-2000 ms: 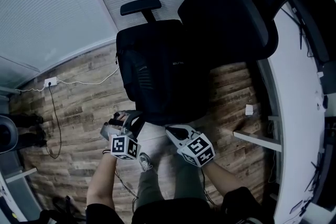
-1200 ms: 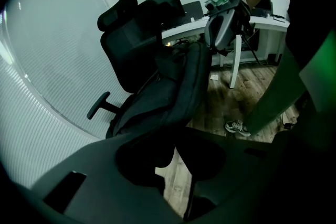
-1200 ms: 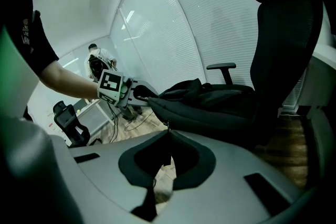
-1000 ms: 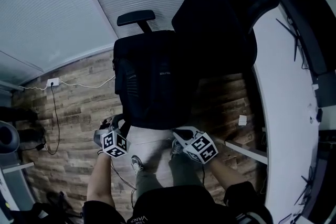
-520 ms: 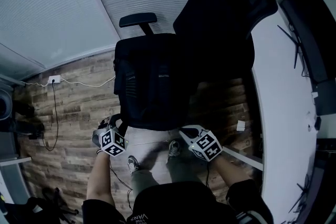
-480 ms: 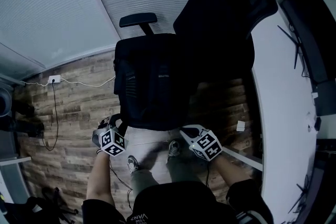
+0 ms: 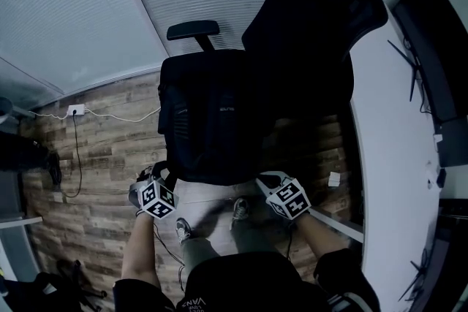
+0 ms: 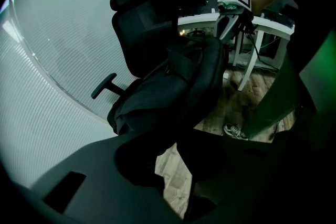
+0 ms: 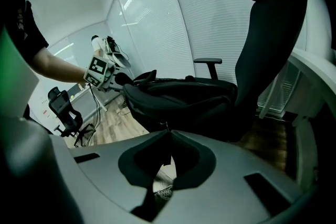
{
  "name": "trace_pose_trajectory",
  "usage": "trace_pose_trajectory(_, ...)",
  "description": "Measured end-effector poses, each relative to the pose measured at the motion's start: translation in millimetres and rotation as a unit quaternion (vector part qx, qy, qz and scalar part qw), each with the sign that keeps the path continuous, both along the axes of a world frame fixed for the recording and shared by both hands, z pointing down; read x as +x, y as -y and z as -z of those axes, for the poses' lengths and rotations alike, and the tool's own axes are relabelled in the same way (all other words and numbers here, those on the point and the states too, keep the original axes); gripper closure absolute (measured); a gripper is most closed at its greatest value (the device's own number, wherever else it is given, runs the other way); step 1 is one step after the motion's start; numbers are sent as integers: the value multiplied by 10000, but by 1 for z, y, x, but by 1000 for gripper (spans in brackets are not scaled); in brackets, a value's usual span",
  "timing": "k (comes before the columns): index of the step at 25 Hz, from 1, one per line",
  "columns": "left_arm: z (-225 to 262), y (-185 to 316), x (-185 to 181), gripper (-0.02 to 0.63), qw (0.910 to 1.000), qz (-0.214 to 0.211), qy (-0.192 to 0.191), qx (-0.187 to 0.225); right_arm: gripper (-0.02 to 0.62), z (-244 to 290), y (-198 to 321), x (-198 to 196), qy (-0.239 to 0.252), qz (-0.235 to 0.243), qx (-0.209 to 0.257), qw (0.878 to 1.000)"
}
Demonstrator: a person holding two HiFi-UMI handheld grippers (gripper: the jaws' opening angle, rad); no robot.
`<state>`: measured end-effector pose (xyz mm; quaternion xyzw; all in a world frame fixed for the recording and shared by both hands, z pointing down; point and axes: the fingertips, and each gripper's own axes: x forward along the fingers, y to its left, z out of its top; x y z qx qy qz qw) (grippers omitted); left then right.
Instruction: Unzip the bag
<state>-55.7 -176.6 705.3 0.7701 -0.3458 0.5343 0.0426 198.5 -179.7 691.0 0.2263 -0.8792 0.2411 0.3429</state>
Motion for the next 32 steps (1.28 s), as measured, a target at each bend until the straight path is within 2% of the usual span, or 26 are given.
trace_pose_trajectory(5, 1, -1, -1, 500, 9997, -123, 216, 56, 548, 2, -2, -4, 148, -259, -52, 9995)
trace_pose_trajectory(11, 3, -2, -1, 499, 9996, -116, 211, 120, 548, 10, -1, -11, 36, -388, 241, 9989)
trace_pose_trajectory(17, 8, -4, -2, 480, 9994, -92, 297, 182, 546, 22, -11, -24, 104, -497, 245, 9984)
trace_pose_trajectory(21, 12, -9, -4, 439, 9999, 87, 12, 104, 545, 32, -17, -30, 152, -729, 286, 9968)
trace_pose_trajectory(23, 15, -14, -8, 358, 9992, 304, -268, 30, 541, 39, -20, -36, 194, -826, 348, 9958)
trace_pose_trajectory(24, 18, -16, -10, 348, 9983, 418, -408, 32, 532, 43, -22, -39, 218, -879, 387, 9951)
trace_pose_trajectory(26, 24, -22, -15, 348, 9968, 540, -579, 102, 515, 51, -24, -45, 259, -1019, 464, 9934)
trace_pose_trajectory(32, 56, -36, -20, 348, 9932, 546, -903, 497, 494, 80, -36, -64, 400, -1424, 670, 9867)
